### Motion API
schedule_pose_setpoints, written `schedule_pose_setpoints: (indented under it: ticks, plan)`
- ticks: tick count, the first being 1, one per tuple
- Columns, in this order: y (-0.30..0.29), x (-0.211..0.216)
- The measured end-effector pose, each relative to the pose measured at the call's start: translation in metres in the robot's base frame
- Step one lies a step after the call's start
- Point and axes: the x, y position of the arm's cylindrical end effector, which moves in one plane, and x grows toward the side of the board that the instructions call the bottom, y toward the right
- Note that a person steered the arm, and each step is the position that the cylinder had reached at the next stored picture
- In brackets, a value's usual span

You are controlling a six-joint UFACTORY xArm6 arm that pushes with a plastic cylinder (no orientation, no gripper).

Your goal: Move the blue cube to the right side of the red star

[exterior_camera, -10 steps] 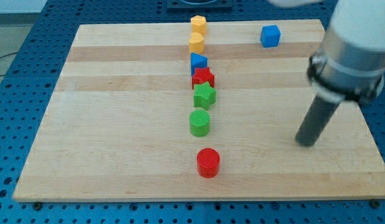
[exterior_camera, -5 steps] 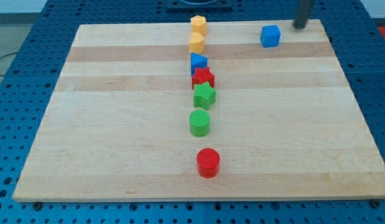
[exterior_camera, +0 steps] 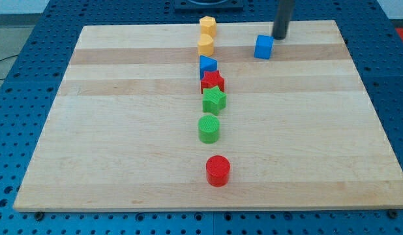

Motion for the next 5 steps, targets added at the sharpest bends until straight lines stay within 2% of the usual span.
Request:
schedule_pose_setpoints:
  ticks: [1, 2, 4, 5]
  plan:
    - [-0.042, 0.034]
    - [-0.048, 0.096]
    - [-0.001, 0.047]
    - [0.026, 0.064]
